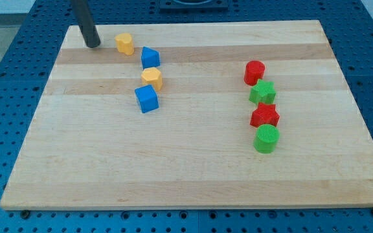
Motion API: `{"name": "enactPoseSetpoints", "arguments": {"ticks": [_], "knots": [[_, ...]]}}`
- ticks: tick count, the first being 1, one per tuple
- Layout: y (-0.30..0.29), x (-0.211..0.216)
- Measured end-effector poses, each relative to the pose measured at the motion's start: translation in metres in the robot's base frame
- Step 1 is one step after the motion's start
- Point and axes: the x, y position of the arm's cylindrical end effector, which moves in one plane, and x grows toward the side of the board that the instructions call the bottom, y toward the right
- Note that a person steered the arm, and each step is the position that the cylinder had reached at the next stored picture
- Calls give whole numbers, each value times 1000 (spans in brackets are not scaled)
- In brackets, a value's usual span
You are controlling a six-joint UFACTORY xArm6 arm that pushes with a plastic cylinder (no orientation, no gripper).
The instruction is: Push the yellow heart into the red circle
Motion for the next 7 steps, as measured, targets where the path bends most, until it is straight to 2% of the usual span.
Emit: {"name": "enactPoseSetpoints", "arguments": {"ticks": [6,7], "knots": [[194,0],[206,-7]]}}
